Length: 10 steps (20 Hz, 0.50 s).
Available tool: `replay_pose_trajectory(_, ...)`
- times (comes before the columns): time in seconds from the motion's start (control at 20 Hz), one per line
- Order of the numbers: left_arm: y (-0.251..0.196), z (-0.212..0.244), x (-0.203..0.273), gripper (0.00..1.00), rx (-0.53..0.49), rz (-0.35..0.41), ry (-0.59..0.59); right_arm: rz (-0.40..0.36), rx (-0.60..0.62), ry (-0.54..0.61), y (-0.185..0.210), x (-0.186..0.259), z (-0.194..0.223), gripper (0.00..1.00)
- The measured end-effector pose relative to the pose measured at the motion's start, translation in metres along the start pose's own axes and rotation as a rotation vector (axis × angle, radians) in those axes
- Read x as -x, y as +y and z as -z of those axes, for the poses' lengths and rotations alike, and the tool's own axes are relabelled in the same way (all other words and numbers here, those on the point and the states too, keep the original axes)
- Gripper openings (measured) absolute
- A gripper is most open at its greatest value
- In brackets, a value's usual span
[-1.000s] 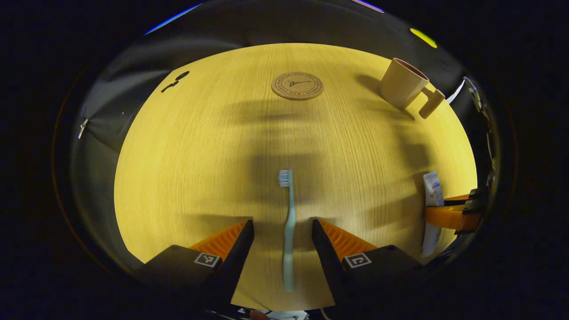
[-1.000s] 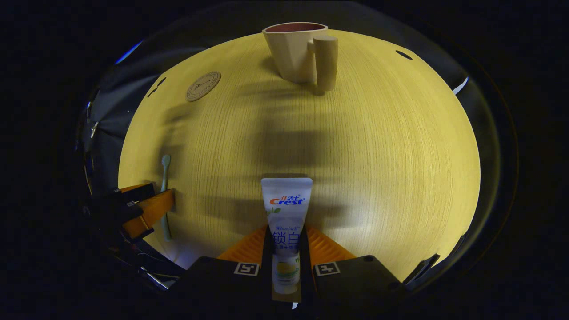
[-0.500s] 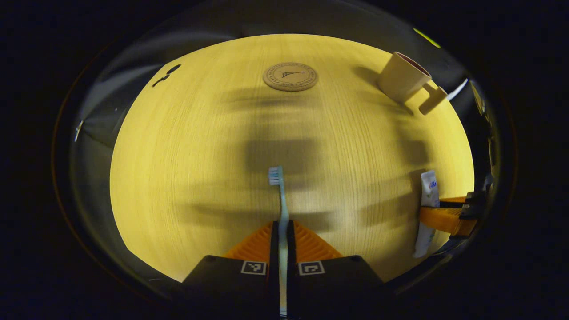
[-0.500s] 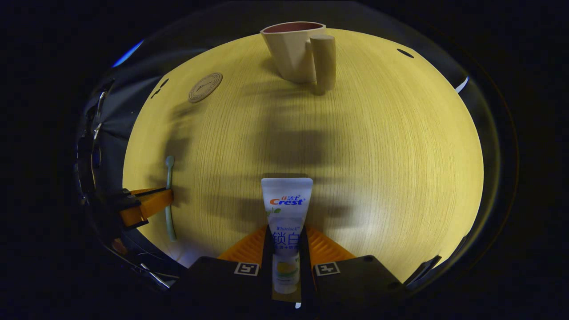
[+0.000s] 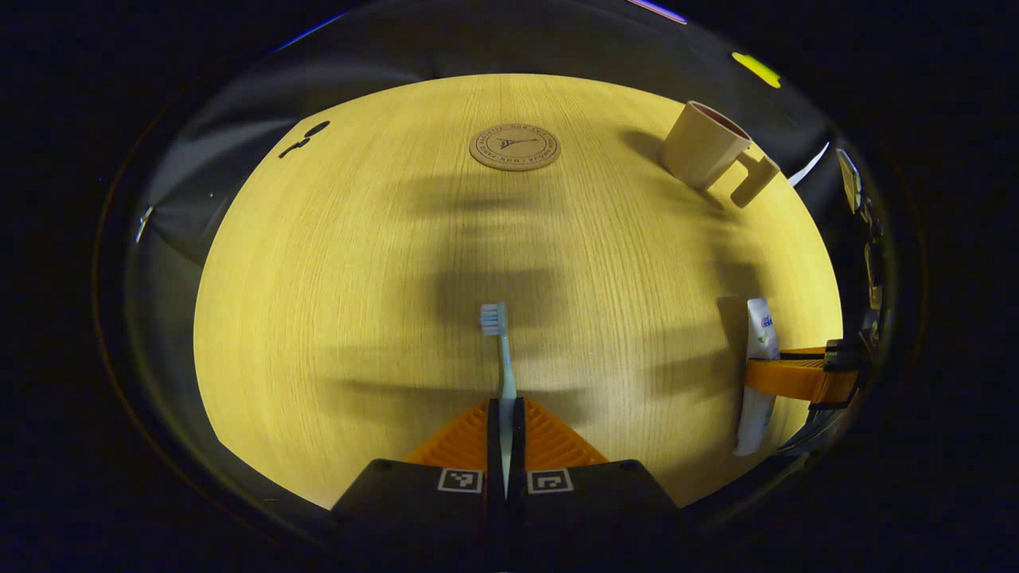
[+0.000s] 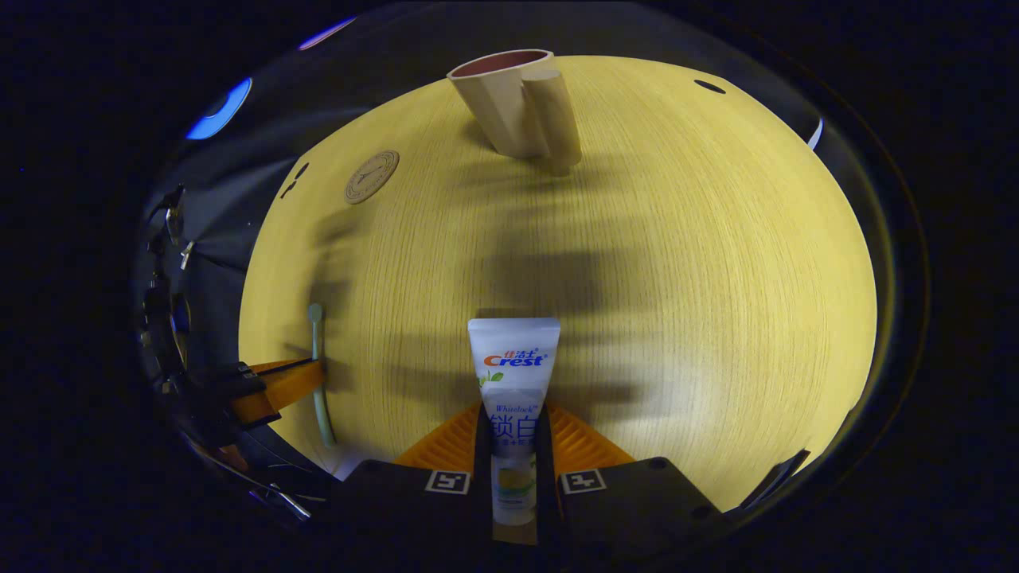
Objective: Put the toothbrush and toothpaste on the desktop into the cup, then pick up the cup and place it on the coaster on the desktop.
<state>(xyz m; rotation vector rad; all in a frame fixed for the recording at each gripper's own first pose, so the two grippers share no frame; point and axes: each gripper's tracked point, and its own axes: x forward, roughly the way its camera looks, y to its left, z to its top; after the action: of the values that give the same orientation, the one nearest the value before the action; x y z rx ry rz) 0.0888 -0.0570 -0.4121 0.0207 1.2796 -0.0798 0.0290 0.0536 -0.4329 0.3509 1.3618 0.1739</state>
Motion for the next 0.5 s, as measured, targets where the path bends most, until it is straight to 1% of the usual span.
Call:
replay_pose_trajectory(0.15, -0.007, -0.001, 0.010, 0.06, 0.024, 0.026, -0.051, -0.047, 0.014, -0.062, 0.000, 0.003, -0.003, 0.26)
replay_pose_trajectory(0.25, -0.013, -0.003, 0.018, 0.06, 0.032, 0.051, -0.097, -0.072, 0.014, -0.129, 0.001, 0.008, -0.007, 0.27)
replay_pose_trajectory(0.4, -0.027, -0.009, 0.036, 0.06, 0.043, 0.102, -0.198, -0.099, 0.081, -0.286, 0.002, 0.027, -0.019, 0.26)
replay_pose_trajectory(0.5, -0.037, -0.019, 0.050, 0.06, 0.035, 0.135, -0.294, -0.135, 0.114, -0.382, 0.005, 0.046, -0.022, 0.27)
